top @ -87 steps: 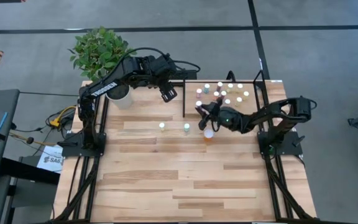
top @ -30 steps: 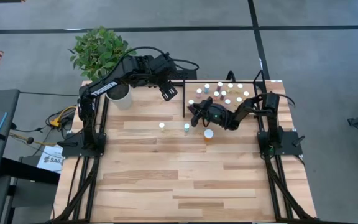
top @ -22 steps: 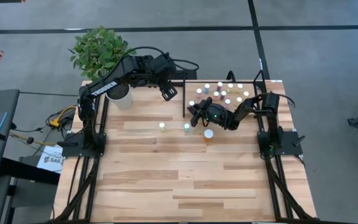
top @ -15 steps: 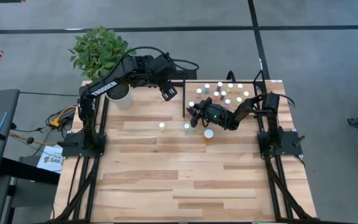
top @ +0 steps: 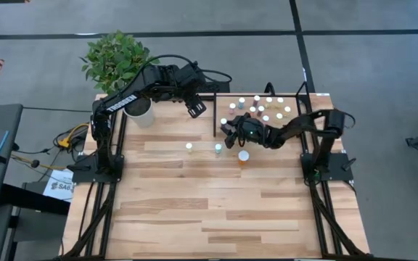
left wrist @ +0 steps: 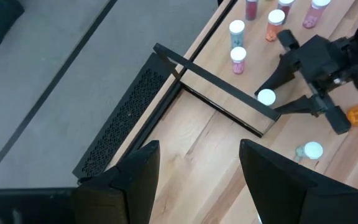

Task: Pick and place medicine bottles onto shelf by color
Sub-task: Put the blue pill bottle on the shelf

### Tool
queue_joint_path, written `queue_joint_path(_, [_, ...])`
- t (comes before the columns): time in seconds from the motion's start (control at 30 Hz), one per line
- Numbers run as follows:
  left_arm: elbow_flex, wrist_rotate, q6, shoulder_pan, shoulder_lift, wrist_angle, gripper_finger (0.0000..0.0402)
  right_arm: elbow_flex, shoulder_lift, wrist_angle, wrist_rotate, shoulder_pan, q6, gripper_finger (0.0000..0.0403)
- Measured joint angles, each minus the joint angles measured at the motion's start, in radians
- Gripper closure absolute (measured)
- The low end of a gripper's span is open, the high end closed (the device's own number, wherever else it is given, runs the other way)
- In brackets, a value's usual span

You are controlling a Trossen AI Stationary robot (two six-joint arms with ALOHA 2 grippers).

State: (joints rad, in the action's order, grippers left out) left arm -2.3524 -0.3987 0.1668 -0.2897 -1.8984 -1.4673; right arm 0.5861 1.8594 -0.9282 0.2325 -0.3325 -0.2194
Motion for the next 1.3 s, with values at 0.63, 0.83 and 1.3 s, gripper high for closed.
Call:
queue_joint_path(0.63, [0.0, -0.001, 0.027, 0.0, 0.0, 0.0, 0.0192, 0.0, -0.526, 0.74, -0.168, 0.012, -0.135, 0.0184])
queue_joint_path(0.83, [0.0, 0.024, 0.075, 0.001, 0.0, -0.022, 0.0192, 0.0, -0.708, 0.857, -0.302, 0.013, -0.28, 0.0184])
queue_joint_path(1.3, [0.0, 0.046, 0.263, 0.085, 0.0, -0.104, 0.0192, 0.343, -0.67, 1.57, -0.426, 0.046, -0.194, 0.0164])
